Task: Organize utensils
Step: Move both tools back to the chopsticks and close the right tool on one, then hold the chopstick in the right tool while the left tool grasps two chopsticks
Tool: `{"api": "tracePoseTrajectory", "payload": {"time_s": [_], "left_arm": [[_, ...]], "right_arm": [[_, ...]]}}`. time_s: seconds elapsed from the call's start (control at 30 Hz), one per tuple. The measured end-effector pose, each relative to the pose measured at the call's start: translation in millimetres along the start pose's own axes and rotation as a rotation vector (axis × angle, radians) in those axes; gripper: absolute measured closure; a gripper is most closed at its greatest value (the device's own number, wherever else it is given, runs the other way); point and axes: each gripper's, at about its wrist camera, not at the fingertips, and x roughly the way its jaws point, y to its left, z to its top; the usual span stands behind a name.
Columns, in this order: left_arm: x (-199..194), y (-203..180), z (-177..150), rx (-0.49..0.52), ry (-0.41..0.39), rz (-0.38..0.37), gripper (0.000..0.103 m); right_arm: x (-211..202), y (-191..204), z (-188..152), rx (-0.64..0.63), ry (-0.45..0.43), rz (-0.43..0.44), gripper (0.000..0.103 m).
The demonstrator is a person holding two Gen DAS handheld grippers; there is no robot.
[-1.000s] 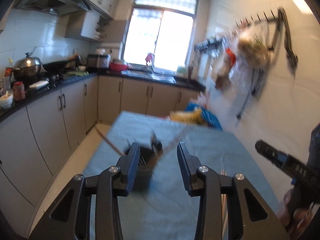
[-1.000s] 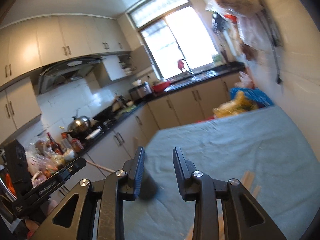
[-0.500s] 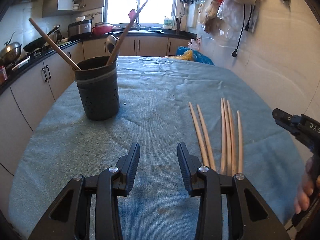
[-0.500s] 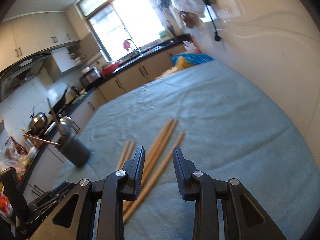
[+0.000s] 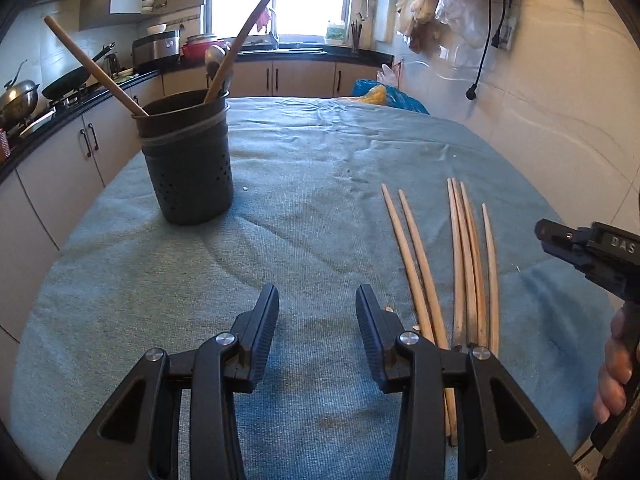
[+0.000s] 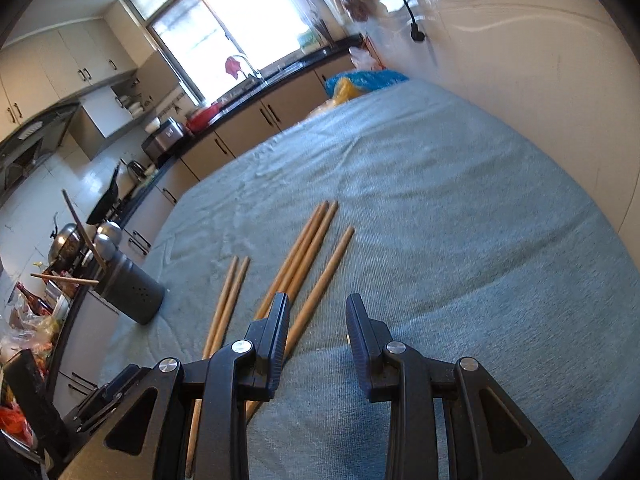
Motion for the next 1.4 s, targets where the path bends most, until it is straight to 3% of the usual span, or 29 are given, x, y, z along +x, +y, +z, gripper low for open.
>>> {"api": "tracePoseTrajectory", "payload": {"time_s": [0.4,0.6,0.77,0.97,1.2,1.4], "left_arm": [[2.7,5.6,-1.1,-0.034,0.020,-0.042,0.064],[0.8,6.1,-2.7,-0.034,0.014,-0.054,0.064],[1.6,6.9,-2.9,-0.038,0.018,-0.063,0.064],[3.0,7.3,-2.5,-0.041,0.033,-0.053,0.064],[4.4,-2.8,2.3,0.000,0.084,-0.048,0.064],[11.7,-19.1,32.9,-0.010,0.154,-0.147,0.064]], "right_arm": [[50.9,-11.3,43.7,0.114,0.204,-0.049,0.072],[72.7,-8.4,55.6,0.118,0.254,-0.088,0.072],[91.8,4.1,61.0,0.047,0.307,-0.173,0.084],[104.2,23.7,62.5,-0.093,0.327,-0.263,0.093],[88.6,2.8,64.4,-0.142,0.328,-0.291,0.097],[59.5,-26.6,57.0,-0.104,0.290,-0.263,0.097]]}}
